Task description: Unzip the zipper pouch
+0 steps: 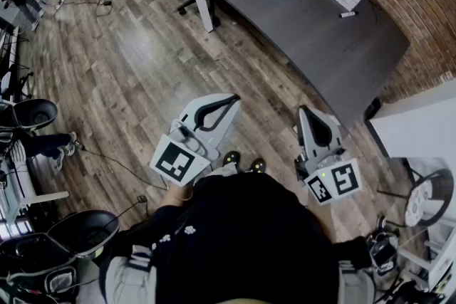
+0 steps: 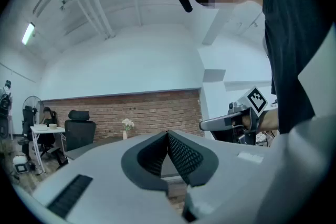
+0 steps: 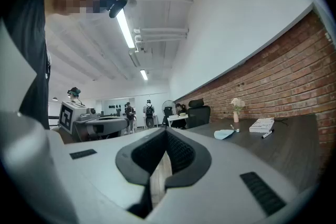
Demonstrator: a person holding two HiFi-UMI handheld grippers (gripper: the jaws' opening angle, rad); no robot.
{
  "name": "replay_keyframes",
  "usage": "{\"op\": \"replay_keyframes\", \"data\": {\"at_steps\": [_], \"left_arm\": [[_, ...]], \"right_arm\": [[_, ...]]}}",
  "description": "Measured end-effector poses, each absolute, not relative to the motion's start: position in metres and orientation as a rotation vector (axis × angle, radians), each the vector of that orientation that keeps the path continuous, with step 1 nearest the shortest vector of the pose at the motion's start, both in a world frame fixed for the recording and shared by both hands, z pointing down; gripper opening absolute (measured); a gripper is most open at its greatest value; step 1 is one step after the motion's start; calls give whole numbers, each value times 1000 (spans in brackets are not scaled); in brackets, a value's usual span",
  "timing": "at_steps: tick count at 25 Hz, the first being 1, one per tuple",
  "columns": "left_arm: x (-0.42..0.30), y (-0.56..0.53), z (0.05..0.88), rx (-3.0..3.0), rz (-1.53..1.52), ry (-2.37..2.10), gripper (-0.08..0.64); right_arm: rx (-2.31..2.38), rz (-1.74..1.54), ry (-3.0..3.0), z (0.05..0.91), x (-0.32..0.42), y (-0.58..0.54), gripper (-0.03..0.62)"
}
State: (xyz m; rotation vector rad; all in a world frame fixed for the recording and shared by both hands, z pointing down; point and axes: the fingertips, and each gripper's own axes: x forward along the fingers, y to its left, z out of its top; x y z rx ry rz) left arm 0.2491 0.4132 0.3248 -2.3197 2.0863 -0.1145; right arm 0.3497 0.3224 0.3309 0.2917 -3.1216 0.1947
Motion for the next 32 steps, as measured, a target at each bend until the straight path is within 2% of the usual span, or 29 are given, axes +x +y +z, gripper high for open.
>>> {"op": "replay_keyframes", "data": {"at_steps": [18, 26, 32], "left_arm": [[269, 404, 328, -2308, -94, 2129, 3], [281, 389, 326, -2292, 70, 2208, 3], [292, 390, 333, -2246, 30, 2243, 3]], "right_arm": [[325, 304, -3137, 338, 378, 305, -3], [356, 341, -3128, 347, 413, 282, -2], [318, 353, -3122, 356, 421, 276, -2]]}}
